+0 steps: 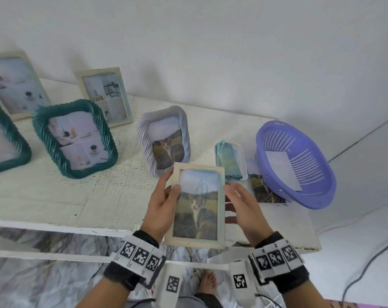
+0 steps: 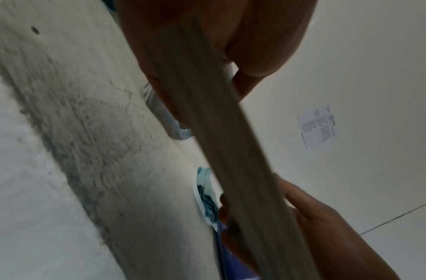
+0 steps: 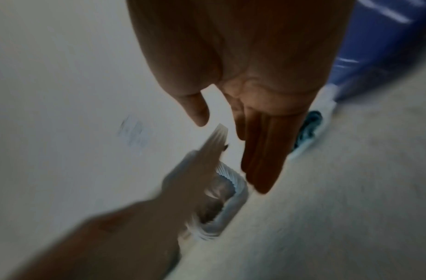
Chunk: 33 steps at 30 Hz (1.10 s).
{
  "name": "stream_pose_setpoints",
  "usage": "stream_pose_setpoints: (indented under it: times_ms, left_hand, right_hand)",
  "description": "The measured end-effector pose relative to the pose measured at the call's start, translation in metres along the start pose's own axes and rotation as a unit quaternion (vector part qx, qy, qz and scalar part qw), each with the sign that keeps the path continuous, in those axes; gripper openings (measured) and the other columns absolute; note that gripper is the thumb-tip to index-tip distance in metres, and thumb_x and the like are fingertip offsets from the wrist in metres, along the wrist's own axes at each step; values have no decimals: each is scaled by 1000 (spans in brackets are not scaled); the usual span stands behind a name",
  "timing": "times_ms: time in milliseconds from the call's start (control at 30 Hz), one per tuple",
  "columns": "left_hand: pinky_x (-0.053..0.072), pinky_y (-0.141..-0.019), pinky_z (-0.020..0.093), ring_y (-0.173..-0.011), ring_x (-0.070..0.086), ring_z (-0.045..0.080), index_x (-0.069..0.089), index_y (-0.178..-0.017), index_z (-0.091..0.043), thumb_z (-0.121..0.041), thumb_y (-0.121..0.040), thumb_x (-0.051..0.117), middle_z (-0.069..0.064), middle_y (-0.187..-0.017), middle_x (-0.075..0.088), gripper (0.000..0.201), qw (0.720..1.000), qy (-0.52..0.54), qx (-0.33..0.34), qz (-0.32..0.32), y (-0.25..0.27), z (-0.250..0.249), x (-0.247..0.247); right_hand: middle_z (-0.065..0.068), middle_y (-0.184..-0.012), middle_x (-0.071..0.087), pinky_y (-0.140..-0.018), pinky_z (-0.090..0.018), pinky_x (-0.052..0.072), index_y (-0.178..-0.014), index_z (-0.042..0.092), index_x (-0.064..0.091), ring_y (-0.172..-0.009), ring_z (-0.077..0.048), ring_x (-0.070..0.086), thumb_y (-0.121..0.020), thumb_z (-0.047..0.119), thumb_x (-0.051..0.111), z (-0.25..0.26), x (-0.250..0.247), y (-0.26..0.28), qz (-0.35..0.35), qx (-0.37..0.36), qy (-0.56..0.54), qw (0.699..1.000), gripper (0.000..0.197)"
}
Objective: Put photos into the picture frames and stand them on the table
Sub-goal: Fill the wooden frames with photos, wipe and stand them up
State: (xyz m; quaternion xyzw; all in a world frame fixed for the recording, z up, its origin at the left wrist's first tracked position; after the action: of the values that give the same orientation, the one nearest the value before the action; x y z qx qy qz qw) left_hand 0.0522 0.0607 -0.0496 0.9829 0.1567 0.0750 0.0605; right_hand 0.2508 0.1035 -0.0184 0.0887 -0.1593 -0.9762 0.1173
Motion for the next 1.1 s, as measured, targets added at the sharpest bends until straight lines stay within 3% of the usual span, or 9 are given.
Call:
stream_pose_setpoints:
  times_ms: [100, 167, 267, 400, 567, 733, 933, 1000, 1100]
  left_hand:
    - [50, -98, 49, -101, 67, 21, 46, -139, -38, -25, -102, 48, -1, -100, 73, 39, 999, -15, 25, -24, 1, -6, -17]
    - [50, -97, 48, -98, 66, 28, 47, -134, -45, -23, -103, 48, 10, -99, 72, 38, 999, -15, 27, -38, 2, -7, -28]
    - [48, -91, 43, -93, 63, 30, 47, -135, -49, -30, -100, 49, 23, -100, 66, 39, 998, -9, 32, -44, 6, -8, -36]
    - [45, -92, 26, -99, 65, 11, 46, -138, -42, -18, -104, 45, 3, -99, 72, 42, 998, -9, 43, -51, 11, -11, -41]
    - [42, -77, 5, -80, 56, -15, 45, -136, -43, -15, -104, 44, -33, -79, 62, 43, 997, -27, 46, -55, 13, -11, -42]
    - [37, -77, -2, -75, 50, -19, 39, -144, -41, -17, -104, 44, -23, -84, 41, 47, 996, -40, 52, -53, 12, -17, -41]
    - [42, -100, 12, -115, 55, -11, 39, -146, -32, -16, -105, 41, -21, -120, 66, 44, 994, -50, 79, -55, 9, -30, -39]
    - [45, -81, 6, -87, 63, -9, 38, -146, -26, -13, -105, 39, -23, -91, 72, 44, 993, -50, 89, -50, 8, -35, -33]
    - [40, -60, 6, -53, 50, -3, 36, -147, -22, -10, -105, 38, -19, -57, 59, 44, 992, -62, 104, -40, 7, -43, -23]
  right_hand:
    - [-4, -94, 66, -70, -29, 50, -114, 14, 57, -84, -20, 64, -97, 30, 53, 25, -15, -42, -75, -95, 236, 964, 23]
    - [-7, -101, 61, -77, -29, 43, -118, 12, 55, -92, -23, 60, -97, 28, 50, 40, -20, -72, -120, -115, 375, 912, 27]
    - [-17, -122, 51, -89, -39, 42, -127, 9, 49, -111, -35, 51, -97, 29, 45, 50, -20, -114, -142, -86, 505, 847, 36]
    - [-21, -132, 43, -94, -43, 41, -133, 11, 44, -121, -40, 40, -96, 35, 48, 41, -17, -153, -114, 1, 584, 803, 44]
    - [-21, -133, 46, -98, -43, 40, -133, 13, 44, -121, -39, 43, -91, 21, 52, 23, -17, -179, -103, 36, 597, 795, 43]
    - [-22, -122, 54, -89, -39, 44, -125, 8, 49, -113, -38, 51, -91, 15, 50, 31, -17, -177, -120, -14, 538, 834, 35]
    - [-9, -90, 60, -60, -22, 39, -117, 16, 58, -78, -21, 56, -92, 19, 45, 78, 0, -95, -114, -213, 396, 886, 28]
    - [-4, -90, 56, -57, -11, 38, -125, 22, 57, -70, -10, 53, -93, 20, 50, 88, 17, -51, -84, -264, 374, 885, 33]
    - [2, -91, 49, -55, -13, 43, -129, 26, 55, -63, -5, 49, -90, 23, 58, 82, 42, -4, -47, -303, 391, 868, 40]
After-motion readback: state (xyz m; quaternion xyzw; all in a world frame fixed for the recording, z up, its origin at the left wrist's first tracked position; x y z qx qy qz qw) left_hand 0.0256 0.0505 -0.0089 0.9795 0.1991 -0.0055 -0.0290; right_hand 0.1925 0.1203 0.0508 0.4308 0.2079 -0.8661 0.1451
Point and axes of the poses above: each hand's wrist, its own y-axis away from the middle knuckle, its own x-axis out of the palm, z = x × y, the point moved 9 cm from there along -y, towards the middle knuckle
